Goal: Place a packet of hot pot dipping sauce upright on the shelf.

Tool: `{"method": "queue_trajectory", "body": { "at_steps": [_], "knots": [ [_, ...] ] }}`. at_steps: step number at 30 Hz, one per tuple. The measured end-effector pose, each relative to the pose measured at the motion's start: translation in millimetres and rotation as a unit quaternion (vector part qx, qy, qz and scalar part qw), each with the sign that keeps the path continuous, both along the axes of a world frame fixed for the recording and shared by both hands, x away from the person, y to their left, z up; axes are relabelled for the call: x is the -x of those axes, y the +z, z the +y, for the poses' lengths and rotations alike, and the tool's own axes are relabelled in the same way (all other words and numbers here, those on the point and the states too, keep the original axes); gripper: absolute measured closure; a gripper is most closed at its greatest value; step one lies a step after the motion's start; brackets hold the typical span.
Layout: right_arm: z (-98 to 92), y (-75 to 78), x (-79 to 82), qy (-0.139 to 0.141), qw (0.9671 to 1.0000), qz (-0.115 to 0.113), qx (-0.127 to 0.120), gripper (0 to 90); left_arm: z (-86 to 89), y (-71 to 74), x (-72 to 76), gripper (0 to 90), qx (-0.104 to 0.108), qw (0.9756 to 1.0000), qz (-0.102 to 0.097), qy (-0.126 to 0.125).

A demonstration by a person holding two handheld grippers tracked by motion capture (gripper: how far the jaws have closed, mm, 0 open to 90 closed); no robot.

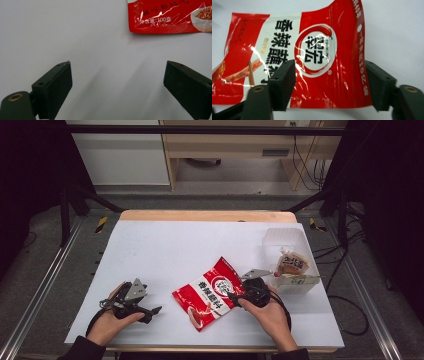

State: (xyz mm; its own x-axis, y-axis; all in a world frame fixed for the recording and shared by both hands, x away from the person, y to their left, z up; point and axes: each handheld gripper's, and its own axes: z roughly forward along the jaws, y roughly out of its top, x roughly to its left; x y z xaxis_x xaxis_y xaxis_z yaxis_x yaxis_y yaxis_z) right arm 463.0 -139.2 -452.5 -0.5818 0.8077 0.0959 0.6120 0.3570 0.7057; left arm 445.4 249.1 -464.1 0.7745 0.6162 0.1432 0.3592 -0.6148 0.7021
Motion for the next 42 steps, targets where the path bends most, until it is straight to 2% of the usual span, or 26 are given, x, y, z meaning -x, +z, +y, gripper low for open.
{"method": "queue_trajectory", "body": {
  "at_steps": [5,9,12,15,16,17,21,24,28,34,40,41,42],
  "knots": [
    [-4.1,-4.0,1.0,0.0,0.9999,0.013,0.005,46.9,-0.5,0.1,-0.5,8.1,0.001,1.0,0.0,0.002],
    [-2.9,-6.1,-0.4,0.011,0.9997,0.002,0.02,64.1,-0.7,-0.1,-1.8,8.1,0.001,1.0,0.001,0.001],
    [2.8,-7.0,-0.9,0.018,0.9988,-0.001,0.045,73.9,-0.7,-0.2,-2.0,8.1,0.001,1.0,0.002,0.001],
    [7.7,-7.8,-2.6,0.028,0.9958,-0.016,0.086,83.0,-0.1,0.0,-1.8,8.1,0.001,1.0,0.001,0.002],
    [7.7,-7.8,-2.6,0.028,0.9958,-0.016,0.086,83.0,-0.1,0.0,-1.8,8.1,0.001,1.0,0.001,0.002],
    [9.8,-7.0,-3.5,0.034,0.9953,-0.018,0.088,87.4,0.4,0.0,-1.9,8.1,0.001,1.0,0.001,0.004],
    [12.2,-3.6,-5.0,0.046,0.9943,-0.022,0.094,90.0,1.5,0.0,-2.6,8.1,0.001,1.0,0.002,0.005],
    [12.2,3.0,-7.3,0.055,0.9937,-0.031,0.092,90.0,2.1,0.3,-3.1,8.2,0.001,1.0,0.003,0.005],
    [17.3,15.3,-12.6,0.074,0.9911,-0.049,0.099,90.0,3.1,2.7,-4.2,8.8,0.004,1.0,0.001,0.005],
    [34.4,34.8,-25.9,0.111,0.9844,-0.076,0.113,90.0,4.9,11.6,-7.2,9.4,0.003,0.9999,-0.008,0.007],
    [54.3,54.7,-31.8,0.148,0.9767,-0.099,0.12,90.0,5.2,33.8,-16.0,9.7,-0.001,0.9997,-0.025,0.004],
    [54.3,54.7,-31.8,0.148,0.9767,-0.099,0.12,90.0,5.2,33.8,-16.0,9.7,-0.001,0.9997,-0.025,0.004],
    [61.1,61.0,-32.3,0.157,0.9736,-0.108,0.125,90.0,4.3,39.5,-18.9,9.7,-0.002,0.9996,-0.027,0.003]
  ]
}}
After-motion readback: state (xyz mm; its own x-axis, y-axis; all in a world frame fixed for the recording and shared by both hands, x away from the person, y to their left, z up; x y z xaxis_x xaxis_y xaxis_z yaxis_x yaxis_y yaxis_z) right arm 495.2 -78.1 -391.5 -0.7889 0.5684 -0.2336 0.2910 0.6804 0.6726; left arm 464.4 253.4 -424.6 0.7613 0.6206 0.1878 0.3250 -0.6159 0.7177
